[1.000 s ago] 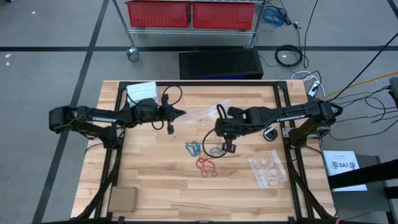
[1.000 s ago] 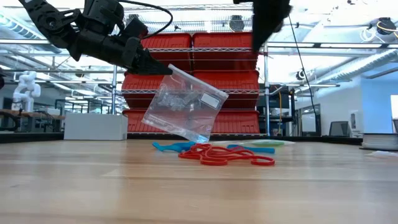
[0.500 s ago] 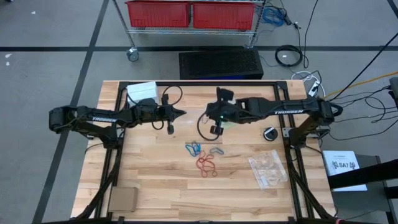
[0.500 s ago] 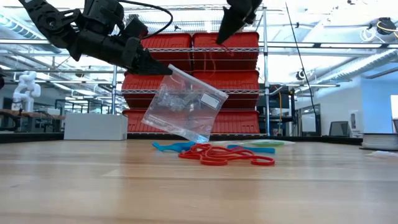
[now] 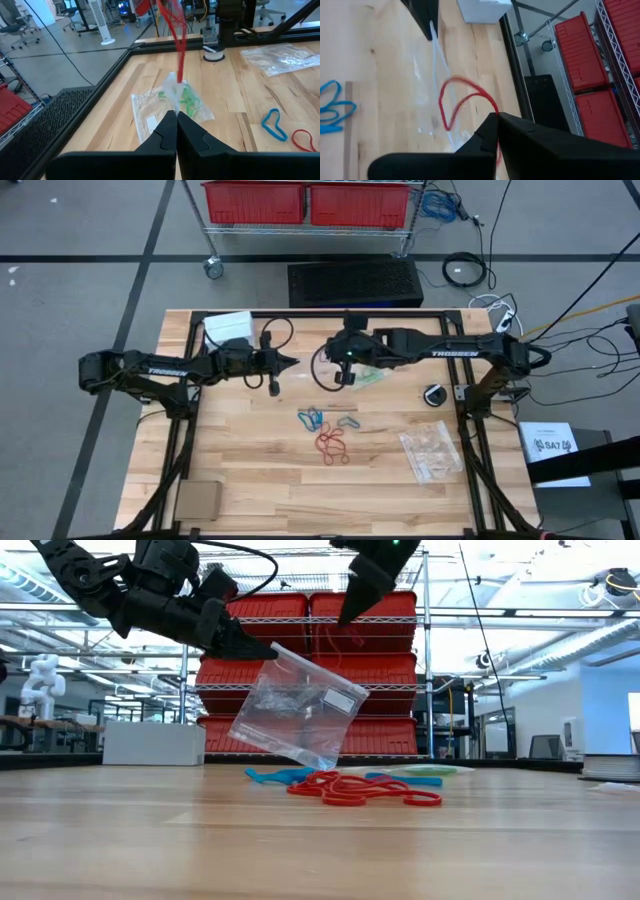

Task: Sort rubber bands
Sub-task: Put the red rubber band into the top left transparent zip lock bag

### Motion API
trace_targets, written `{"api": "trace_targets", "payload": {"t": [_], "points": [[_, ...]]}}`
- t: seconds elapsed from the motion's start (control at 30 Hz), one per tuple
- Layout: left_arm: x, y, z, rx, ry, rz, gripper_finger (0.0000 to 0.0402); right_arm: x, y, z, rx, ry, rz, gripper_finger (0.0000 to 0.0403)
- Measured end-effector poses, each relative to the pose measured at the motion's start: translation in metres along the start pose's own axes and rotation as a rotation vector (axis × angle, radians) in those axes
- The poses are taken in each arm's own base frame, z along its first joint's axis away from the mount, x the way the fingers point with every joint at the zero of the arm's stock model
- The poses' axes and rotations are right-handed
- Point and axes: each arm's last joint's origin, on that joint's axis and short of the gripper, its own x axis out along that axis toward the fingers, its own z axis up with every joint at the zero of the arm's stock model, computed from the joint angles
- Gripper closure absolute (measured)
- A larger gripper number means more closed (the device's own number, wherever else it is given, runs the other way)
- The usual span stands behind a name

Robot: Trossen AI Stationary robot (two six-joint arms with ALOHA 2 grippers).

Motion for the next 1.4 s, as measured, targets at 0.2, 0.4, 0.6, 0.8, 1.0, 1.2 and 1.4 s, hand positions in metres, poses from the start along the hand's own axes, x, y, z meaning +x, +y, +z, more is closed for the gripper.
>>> {"api": "trace_targets", "payload": {"t": [0.2, 0.4, 0.6, 0.8, 1.0, 1.2, 1.4], "points": [[0.0, 0.0, 0.0, 0.0, 0.0, 0.0, 0.0402, 0.011, 0.005, 0.001, -0.02, 0.006, 0.003, 0.0403], [0.0, 0.0, 0.0, -0.007, 0.003, 0.0, 0.0402, 0.008, 0.009, 0.001, 0.0, 0.008, 0.026, 0.0403], [0.0, 0.0, 0.0, -0.012, -0.002, 0.0, 0.0402, 0.026, 0.019, 0.0, -0.014, 0.032, 0.085, 0.0403], [0.0, 0.0, 0.0, -0.012, -0.001, 0.0, 0.0402, 0.049, 0.024, -0.005, -0.026, 0.072, 0.126, 0.0403], [0.0, 0.0, 0.0, -0.013, 0.003, 0.0, 0.0402, 0.055, 0.019, -0.002, 0.002, 0.021, 0.161, 0.0403], [0.0, 0.0, 0.0, -0.015, 0.002, 0.0, 0.0402, 0.061, 0.014, -0.002, 0.028, -0.002, 0.222, 0.0403], [0.0, 0.0, 0.0, -0.015, 0.0, 0.001, 0.0402, 0.071, 0.018, -0.005, 0.027, 0.025, 0.242, 0.0403]]}}
